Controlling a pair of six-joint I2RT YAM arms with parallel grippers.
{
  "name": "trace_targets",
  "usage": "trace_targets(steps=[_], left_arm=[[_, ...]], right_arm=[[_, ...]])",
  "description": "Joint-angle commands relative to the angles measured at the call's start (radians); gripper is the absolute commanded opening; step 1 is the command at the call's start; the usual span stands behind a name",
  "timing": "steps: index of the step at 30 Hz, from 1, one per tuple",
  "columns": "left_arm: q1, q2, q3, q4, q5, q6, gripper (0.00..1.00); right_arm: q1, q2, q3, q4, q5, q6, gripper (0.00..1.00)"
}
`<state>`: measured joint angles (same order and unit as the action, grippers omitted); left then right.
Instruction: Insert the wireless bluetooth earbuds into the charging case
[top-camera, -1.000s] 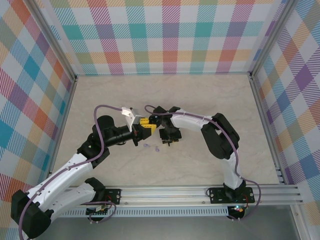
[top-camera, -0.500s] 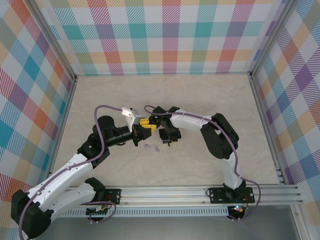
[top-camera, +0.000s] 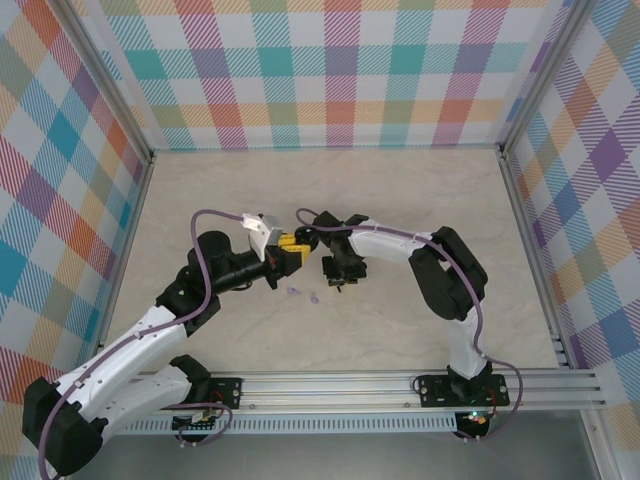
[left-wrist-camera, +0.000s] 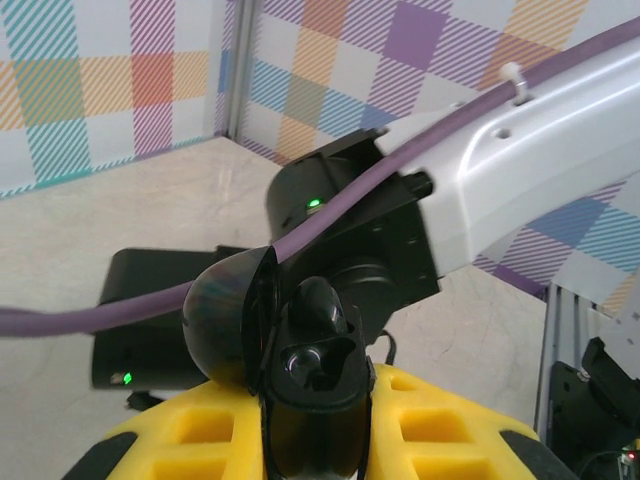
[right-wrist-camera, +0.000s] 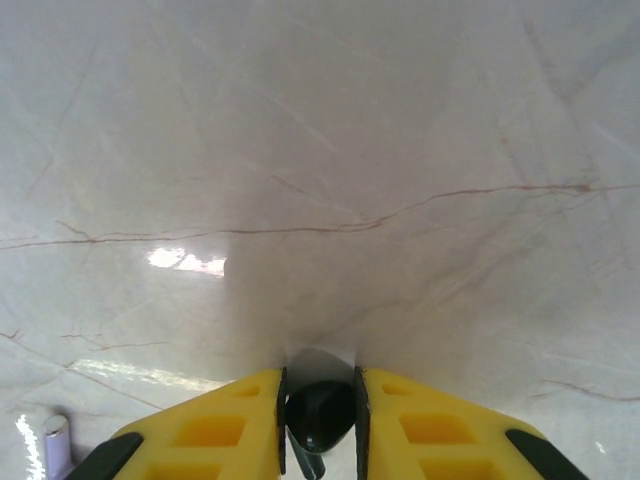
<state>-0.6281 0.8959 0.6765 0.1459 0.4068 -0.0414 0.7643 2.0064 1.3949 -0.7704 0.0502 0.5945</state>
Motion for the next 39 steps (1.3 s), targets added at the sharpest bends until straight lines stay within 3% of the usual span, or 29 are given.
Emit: trace_targets(steps=[1,9,23,39], left_arm=[[-0.011,0.027,0.012,-0.022,-0.064,-0.030,0.08],[-0.006,0.114,0.026,-0.036,-0.128,-0.080,0.08],[0.008,0.219,0.016,0.041,-0.103,-0.135,0.07],[0.018,0.321,-0.008,0.181,-0.098,-0.226,0.07]], right_arm=[[-0.052,-0.047,-0.066,0.046,-0.016,-0.005,0.24],[-0.157,-0.165,-0.192,0.176,-0.114,-0.018,0.23],[-0.300,-0.343,-0.373,0.410,-0.298,0.013,0.23],[-0.322,-0.576,-0.396,0.507,-0.390,-0.018,0.24]])
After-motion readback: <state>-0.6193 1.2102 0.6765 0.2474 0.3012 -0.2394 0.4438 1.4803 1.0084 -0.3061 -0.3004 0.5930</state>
